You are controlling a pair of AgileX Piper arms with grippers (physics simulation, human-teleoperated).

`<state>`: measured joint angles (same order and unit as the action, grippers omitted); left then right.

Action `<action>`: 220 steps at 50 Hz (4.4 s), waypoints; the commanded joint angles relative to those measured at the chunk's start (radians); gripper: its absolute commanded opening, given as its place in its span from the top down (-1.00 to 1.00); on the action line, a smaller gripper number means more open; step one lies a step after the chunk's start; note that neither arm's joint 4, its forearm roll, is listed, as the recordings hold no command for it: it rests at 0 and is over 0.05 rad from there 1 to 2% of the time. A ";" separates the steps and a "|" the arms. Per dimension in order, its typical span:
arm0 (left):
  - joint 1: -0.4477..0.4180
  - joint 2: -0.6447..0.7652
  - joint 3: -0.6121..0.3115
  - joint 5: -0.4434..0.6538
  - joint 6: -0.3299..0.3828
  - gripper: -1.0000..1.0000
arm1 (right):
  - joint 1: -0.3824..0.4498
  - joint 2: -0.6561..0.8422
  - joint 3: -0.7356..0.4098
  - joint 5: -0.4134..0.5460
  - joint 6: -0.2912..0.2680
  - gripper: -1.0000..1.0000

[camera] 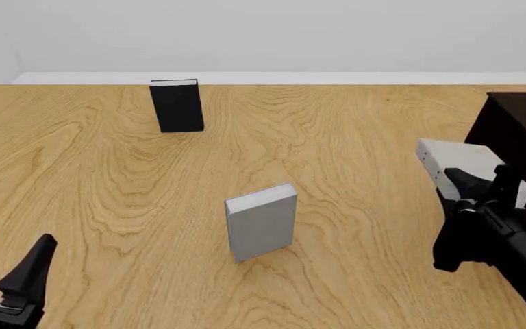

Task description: Pick up the book on the right and place it on the cabinet shelf.

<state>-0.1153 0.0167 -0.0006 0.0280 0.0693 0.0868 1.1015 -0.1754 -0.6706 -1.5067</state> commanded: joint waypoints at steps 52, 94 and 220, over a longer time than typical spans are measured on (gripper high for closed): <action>0.062 0.155 0.000 -0.116 -0.012 -1.00 | -0.133 0.146 0.043 -0.221 -0.014 1.00; 0.051 0.156 0.000 -0.115 -0.012 -1.00 | -0.205 0.261 0.074 -0.360 0.005 1.00; 0.030 0.192 0.000 -0.116 -0.009 -1.00 | -0.424 0.483 -0.011 -0.372 0.004 -1.00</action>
<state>-0.0852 0.2059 -0.0006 -0.0860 0.0595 -0.3162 1.5898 -0.1753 -1.0752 -1.5228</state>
